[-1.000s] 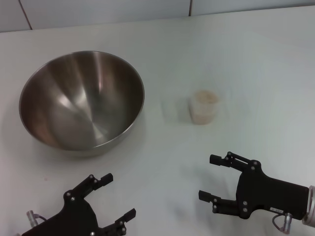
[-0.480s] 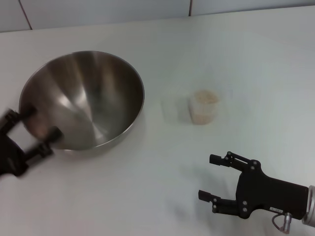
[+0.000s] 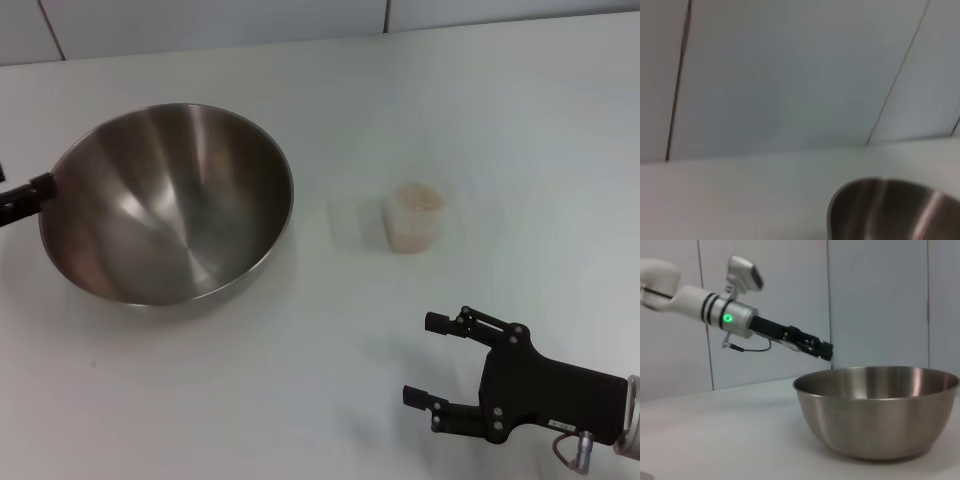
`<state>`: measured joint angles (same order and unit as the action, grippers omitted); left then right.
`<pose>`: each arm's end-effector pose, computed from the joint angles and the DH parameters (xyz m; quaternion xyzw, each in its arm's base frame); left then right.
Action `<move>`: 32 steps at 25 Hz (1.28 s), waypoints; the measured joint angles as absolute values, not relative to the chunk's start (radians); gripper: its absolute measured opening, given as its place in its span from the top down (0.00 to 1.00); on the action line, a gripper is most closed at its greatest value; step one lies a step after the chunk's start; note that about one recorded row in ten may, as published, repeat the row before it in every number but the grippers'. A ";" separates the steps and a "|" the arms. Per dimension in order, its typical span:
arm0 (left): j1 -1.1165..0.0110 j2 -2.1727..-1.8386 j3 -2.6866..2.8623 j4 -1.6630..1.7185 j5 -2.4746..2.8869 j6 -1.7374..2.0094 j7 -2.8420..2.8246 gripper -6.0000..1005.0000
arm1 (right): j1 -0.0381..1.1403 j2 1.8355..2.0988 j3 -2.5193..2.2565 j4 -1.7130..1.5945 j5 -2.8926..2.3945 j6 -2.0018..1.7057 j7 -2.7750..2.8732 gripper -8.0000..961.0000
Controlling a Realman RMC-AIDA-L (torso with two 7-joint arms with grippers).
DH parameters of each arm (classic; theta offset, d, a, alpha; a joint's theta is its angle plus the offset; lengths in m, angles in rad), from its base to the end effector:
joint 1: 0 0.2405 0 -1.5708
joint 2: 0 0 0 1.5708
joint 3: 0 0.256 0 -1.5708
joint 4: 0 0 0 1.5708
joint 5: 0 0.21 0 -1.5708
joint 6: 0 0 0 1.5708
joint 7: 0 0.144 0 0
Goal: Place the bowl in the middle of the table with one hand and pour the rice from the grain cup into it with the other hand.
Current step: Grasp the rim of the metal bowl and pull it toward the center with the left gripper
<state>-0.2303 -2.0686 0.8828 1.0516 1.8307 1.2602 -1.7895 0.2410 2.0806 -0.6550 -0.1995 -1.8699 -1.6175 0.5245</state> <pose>-0.3103 0.3203 0.0668 -0.8515 -0.3660 -0.2125 0.3095 0.3270 0.1918 -0.0597 -0.9194 0.1208 0.3077 0.2132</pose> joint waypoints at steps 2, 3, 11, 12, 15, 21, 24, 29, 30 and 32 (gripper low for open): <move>-0.242 -2.070 0.892 1.075 1.878 1.250 -1.834 0.23 | 0.241 2.081 -0.655 -0.199 -1.870 -1.619 0.525 0.14; -0.253 -2.071 0.897 1.089 1.916 1.243 -1.865 0.23 | 0.241 2.081 -0.655 -0.199 -1.870 -1.619 0.525 0.14; -0.328 -2.071 0.933 1.105 2.105 1.218 -1.990 0.25 | 0.241 2.080 -0.655 -0.201 -1.870 -1.624 0.525 0.14; -0.328 -2.071 0.933 1.105 2.105 1.218 -1.990 0.25 | 0.241 2.080 -0.655 -0.201 -1.870 -1.624 0.525 0.14; -0.346 -2.071 0.936 1.104 2.142 1.207 -2.017 0.26 | 0.240 2.080 -0.655 -0.201 -1.870 -1.624 0.525 0.14; -0.366 -2.070 0.978 1.116 2.192 1.205 -2.065 0.27 | 0.240 2.080 -0.655 -0.201 -1.870 -1.623 0.525 0.14; -0.382 -2.070 0.986 1.114 2.225 1.199 -2.082 0.28 | 0.240 2.080 -0.655 -0.201 -1.870 -1.623 0.525 0.14; -0.399 -2.065 0.986 1.098 2.246 1.208 -2.091 0.29 | 0.240 2.080 -0.655 -0.203 -1.870 -1.623 0.525 0.14; -0.410 -2.065 0.986 1.094 2.276 1.216 -2.092 0.30 | 0.241 2.080 -0.655 -0.203 -1.870 -1.623 0.525 0.14; -0.420 -2.066 0.986 1.092 2.299 1.220 -2.092 0.30 | 0.241 2.080 -0.655 -0.203 -1.870 -1.623 0.525 0.14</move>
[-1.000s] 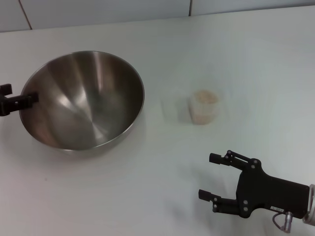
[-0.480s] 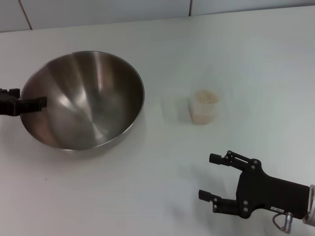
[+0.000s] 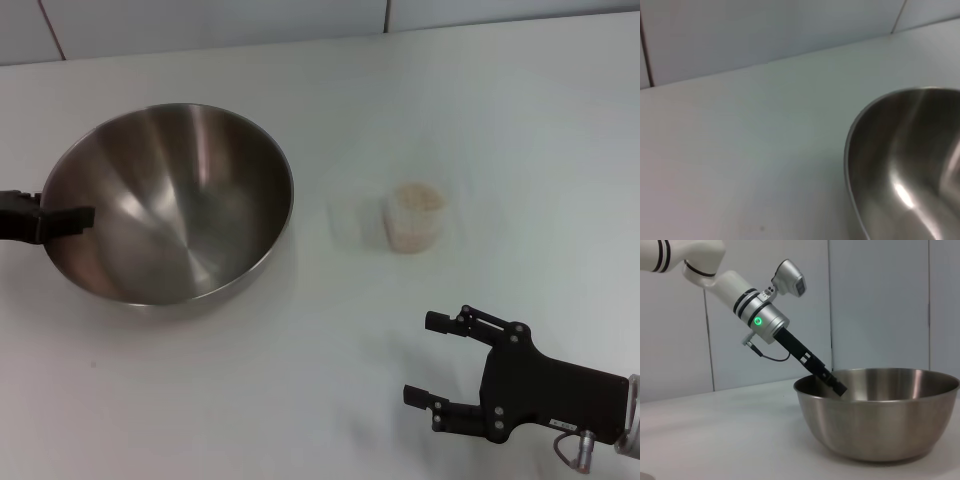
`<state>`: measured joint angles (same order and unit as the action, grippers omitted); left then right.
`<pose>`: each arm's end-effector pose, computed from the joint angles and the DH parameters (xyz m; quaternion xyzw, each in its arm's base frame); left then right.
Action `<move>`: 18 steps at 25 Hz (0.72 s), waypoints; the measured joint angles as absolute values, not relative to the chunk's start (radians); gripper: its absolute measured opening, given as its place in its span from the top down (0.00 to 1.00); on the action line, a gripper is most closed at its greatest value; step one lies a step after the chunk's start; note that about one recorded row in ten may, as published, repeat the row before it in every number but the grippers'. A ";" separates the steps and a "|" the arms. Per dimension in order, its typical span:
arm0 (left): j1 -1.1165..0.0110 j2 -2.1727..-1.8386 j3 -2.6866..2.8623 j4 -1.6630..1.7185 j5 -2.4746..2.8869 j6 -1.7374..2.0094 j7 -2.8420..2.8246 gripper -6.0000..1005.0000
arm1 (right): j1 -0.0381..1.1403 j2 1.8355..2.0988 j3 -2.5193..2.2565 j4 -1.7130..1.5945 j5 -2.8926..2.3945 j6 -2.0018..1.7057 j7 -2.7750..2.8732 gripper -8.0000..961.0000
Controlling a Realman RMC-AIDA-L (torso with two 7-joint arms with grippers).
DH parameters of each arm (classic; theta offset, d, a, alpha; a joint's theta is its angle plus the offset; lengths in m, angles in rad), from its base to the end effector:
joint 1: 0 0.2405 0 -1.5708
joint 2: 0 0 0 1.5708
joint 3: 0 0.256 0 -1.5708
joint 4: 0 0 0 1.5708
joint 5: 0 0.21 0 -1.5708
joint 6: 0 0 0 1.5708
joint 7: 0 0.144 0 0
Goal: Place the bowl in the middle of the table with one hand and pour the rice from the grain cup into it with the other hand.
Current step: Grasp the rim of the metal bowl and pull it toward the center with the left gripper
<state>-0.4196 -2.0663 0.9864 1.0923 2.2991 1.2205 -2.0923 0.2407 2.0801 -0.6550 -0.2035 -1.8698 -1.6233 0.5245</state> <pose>-0.2877 0.3618 0.0416 -0.8823 -0.3796 -0.0286 0.2767 0.3267 0.1920 -0.0586 -0.9193 0.1183 0.3090 0.2131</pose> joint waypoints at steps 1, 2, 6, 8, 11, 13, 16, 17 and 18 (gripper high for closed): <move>-0.424 -2.066 0.985 1.090 2.308 1.222 -2.093 0.30 | 0.241 2.080 -0.655 -0.204 -1.870 -1.623 0.525 0.14; -0.428 -2.066 0.984 1.089 2.313 1.222 -2.093 0.31 | 0.241 2.080 -0.655 -0.204 -1.870 -1.623 0.525 0.14; -0.440 -2.066 0.977 1.081 2.325 1.222 -2.101 0.45 | 0.243 2.080 -0.655 -0.204 -1.870 -1.623 0.525 0.14; -0.442 -2.065 0.972 1.081 2.325 1.223 -2.108 0.55 | 0.243 2.080 -0.655 -0.204 -1.870 -1.623 0.525 0.14; -0.443 -2.065 0.968 1.081 2.325 1.224 -2.114 0.68 | 0.243 2.080 -0.655 -0.204 -1.870 -1.623 0.525 0.14; -0.446 -2.064 0.965 1.081 2.319 1.233 -2.118 0.77 | 0.245 2.080 -0.655 -0.204 -1.870 -1.623 0.525 0.14; -0.450 -2.064 0.965 1.081 2.318 1.240 -2.119 0.81 | 0.248 2.080 -0.655 -0.204 -1.870 -1.623 0.525 0.14; -0.456 -2.064 0.963 1.081 2.318 1.248 -2.122 0.82 | 0.248 2.080 -0.655 -0.204 -1.870 -1.623 0.525 0.14; -0.461 -2.063 0.961 1.081 2.319 1.257 -2.126 0.83 | 0.250 2.080 -0.655 -0.204 -1.870 -1.623 0.524 0.14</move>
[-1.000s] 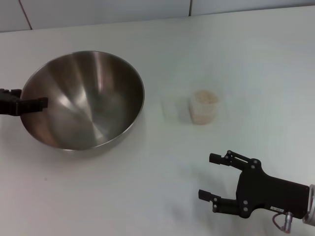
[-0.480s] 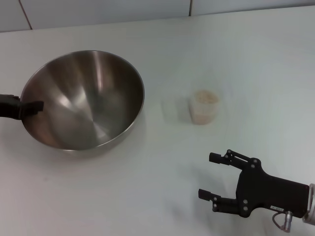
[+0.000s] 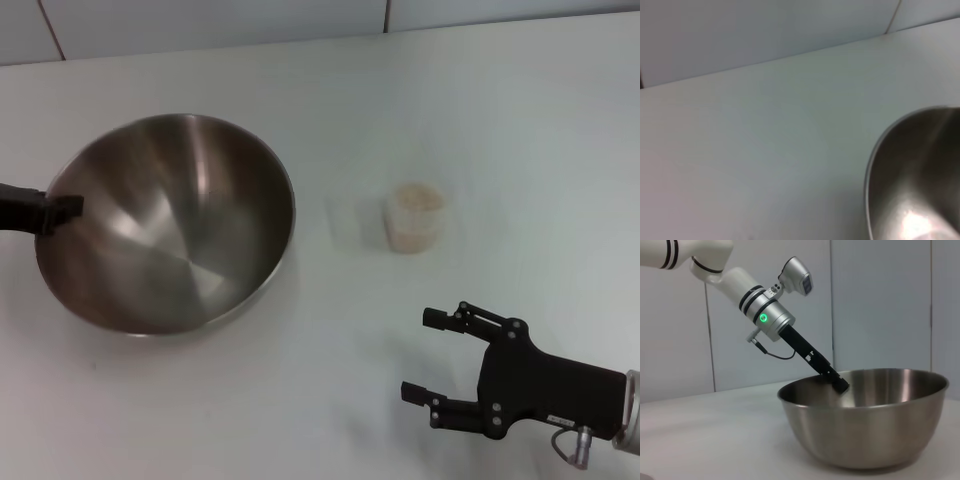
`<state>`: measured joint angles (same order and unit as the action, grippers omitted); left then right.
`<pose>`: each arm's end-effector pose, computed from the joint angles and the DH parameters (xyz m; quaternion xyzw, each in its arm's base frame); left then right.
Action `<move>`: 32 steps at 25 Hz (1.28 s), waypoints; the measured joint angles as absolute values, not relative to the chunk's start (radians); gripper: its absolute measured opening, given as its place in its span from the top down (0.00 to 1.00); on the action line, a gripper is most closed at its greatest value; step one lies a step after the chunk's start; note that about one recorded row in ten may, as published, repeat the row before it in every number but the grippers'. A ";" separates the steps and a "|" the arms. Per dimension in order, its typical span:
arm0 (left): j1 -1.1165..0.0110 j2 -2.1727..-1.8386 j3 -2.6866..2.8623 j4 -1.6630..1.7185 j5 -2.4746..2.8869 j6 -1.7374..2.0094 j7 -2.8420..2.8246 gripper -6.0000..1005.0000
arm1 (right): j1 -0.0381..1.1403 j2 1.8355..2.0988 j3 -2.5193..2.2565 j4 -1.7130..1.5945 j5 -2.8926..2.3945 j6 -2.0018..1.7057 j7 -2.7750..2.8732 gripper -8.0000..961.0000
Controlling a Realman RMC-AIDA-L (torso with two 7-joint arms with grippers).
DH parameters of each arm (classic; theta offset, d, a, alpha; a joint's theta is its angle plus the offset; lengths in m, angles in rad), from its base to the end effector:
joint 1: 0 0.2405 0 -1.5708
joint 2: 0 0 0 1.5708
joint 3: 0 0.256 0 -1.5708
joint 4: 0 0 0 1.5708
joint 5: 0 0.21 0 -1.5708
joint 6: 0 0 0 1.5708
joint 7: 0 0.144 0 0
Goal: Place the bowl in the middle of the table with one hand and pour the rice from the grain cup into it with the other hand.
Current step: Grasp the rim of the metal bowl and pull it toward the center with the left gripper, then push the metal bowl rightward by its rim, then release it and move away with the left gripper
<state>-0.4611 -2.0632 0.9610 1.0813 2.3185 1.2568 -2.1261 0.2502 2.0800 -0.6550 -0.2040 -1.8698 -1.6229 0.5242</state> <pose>-0.2788 0.3682 0.0428 -0.8824 -0.3878 -0.0317 0.2644 0.3250 0.1952 -0.0586 -0.9200 0.1137 0.3096 0.2118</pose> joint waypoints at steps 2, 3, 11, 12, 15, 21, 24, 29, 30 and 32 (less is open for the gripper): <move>-0.466 -2.063 0.957 1.081 2.318 1.264 -2.129 0.86 | 0.251 2.080 -0.657 -0.204 -1.870 -1.623 0.524 0.14; -0.466 -2.063 0.957 1.081 2.318 1.264 -2.129 0.87 | 0.251 2.080 -0.657 -0.204 -1.870 -1.623 0.524 0.14; -0.570 -2.032 0.831 0.993 2.319 1.368 -2.121 0.94 | 0.254 2.080 -0.664 -0.204 -1.870 -1.623 0.523 0.14; -0.577 -2.029 0.828 0.987 2.319 1.370 -2.121 0.95 | 0.254 2.080 -0.664 -0.204 -1.870 -1.623 0.523 0.14; -0.614 -2.023 0.823 0.967 2.319 1.381 -2.123 0.96 | 0.255 2.080 -0.664 -0.204 -1.870 -1.623 0.523 0.14; -0.652 -2.043 0.823 0.962 2.319 1.366 -2.123 0.94 | 0.256 2.080 -0.664 -0.204 -1.870 -1.623 0.523 0.14; -0.680 -2.056 0.832 0.939 2.330 1.344 -2.119 0.94 | 0.258 2.080 -0.664 -0.204 -1.870 -1.624 0.523 0.14; -0.697 -2.063 0.890 0.867 2.338 1.251 -2.121 0.92 | 0.260 2.080 -0.664 -0.204 -1.870 -1.627 0.523 0.14; -0.698 -2.064 0.908 0.852 2.337 1.222 -2.123 0.92 | 0.260 2.080 -0.664 -0.204 -1.870 -1.627 0.523 0.14; -0.698 -2.065 0.912 0.845 2.333 1.212 -2.123 0.92 | 0.262 2.080 -0.664 -0.204 -1.870 -1.628 0.523 0.14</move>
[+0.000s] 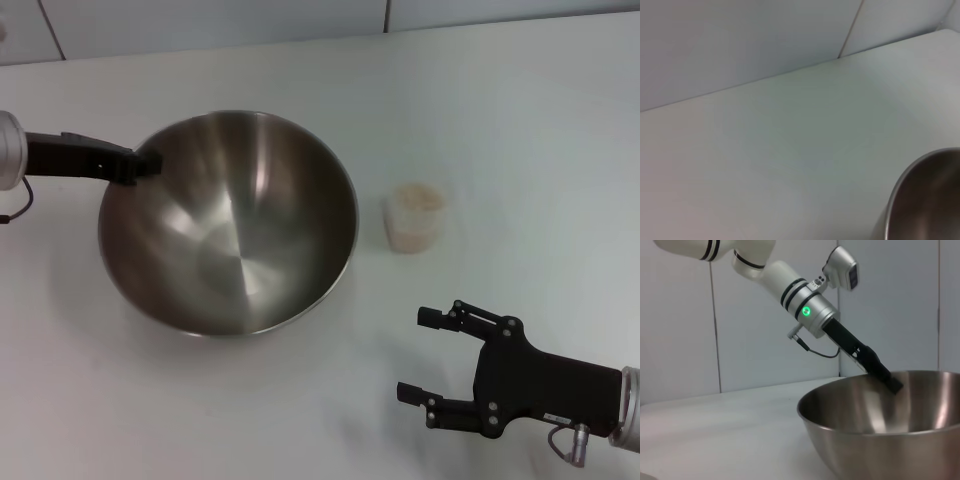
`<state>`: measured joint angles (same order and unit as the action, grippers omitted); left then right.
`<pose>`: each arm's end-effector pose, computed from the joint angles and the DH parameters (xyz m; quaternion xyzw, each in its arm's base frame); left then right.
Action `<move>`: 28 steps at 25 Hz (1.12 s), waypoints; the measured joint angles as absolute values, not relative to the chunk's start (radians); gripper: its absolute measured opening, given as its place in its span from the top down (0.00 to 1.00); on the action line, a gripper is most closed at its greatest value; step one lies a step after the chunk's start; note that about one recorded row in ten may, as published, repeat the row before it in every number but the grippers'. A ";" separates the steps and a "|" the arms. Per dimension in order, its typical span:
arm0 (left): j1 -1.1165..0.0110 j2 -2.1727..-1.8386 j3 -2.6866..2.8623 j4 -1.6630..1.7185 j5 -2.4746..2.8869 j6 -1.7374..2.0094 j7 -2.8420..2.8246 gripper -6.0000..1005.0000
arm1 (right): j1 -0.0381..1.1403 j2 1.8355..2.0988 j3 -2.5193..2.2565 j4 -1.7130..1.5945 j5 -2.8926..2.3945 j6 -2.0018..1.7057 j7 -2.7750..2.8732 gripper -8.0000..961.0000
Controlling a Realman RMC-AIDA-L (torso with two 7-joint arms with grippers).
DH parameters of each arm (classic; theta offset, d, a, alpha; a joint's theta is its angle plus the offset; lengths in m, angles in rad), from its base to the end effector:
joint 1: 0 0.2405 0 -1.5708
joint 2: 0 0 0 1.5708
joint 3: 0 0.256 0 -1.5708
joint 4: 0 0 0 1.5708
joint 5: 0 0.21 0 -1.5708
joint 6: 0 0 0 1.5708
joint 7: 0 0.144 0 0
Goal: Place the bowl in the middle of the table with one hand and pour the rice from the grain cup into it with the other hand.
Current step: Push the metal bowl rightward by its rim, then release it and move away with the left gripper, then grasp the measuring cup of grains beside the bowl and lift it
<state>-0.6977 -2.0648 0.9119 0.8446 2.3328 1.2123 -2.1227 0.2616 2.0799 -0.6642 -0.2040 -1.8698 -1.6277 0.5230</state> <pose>-0.2320 0.4097 0.0079 -0.8991 -0.3772 -0.0518 0.2161 0.3219 0.1978 -0.0591 -0.9217 0.1060 0.3118 0.2052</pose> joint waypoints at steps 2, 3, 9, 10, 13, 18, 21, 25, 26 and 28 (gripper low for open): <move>-0.698 -2.067 0.914 0.834 2.323 1.200 -2.118 0.91 | 0.263 2.079 -0.664 -0.204 -1.870 -1.628 0.523 0.14; -0.698 -2.068 0.917 0.831 2.316 1.196 -2.117 0.91 | 0.265 2.079 -0.664 -0.204 -1.870 -1.628 0.523 0.14; -0.696 -2.069 0.920 0.830 2.278 1.187 -2.101 0.90 | 0.267 2.079 -0.664 -0.204 -1.870 -1.628 0.523 0.14; -0.695 -2.069 0.920 0.830 2.267 1.187 -2.093 0.90 | 0.267 2.079 -0.664 -0.204 -1.870 -1.628 0.523 0.14; -0.687 -2.068 0.921 0.835 2.200 1.205 -2.059 0.89 | 0.267 2.078 -0.664 -0.204 -1.870 -1.628 0.523 0.14; -0.668 -2.068 0.922 0.913 2.180 1.255 -2.023 0.70 | 0.266 2.078 -0.664 -0.204 -1.870 -1.627 0.523 0.14; -0.625 -2.071 0.925 1.000 2.139 1.289 -1.960 0.56 | 0.263 2.078 -0.661 -0.204 -1.870 -1.625 0.523 0.14; -0.432 -2.073 0.976 1.156 1.872 1.306 -1.686 0.40 | 0.253 2.078 -0.651 -0.204 -1.864 -1.624 0.523 0.14; -0.432 -2.073 0.976 1.156 1.872 1.306 -1.686 0.36 | 0.250 2.078 -0.643 -0.204 -1.862 -1.624 0.523 0.14; -0.208 -2.071 1.029 1.141 1.495 1.337 -1.250 0.29 | 0.235 2.079 -0.582 -0.204 -1.859 -1.627 0.521 0.14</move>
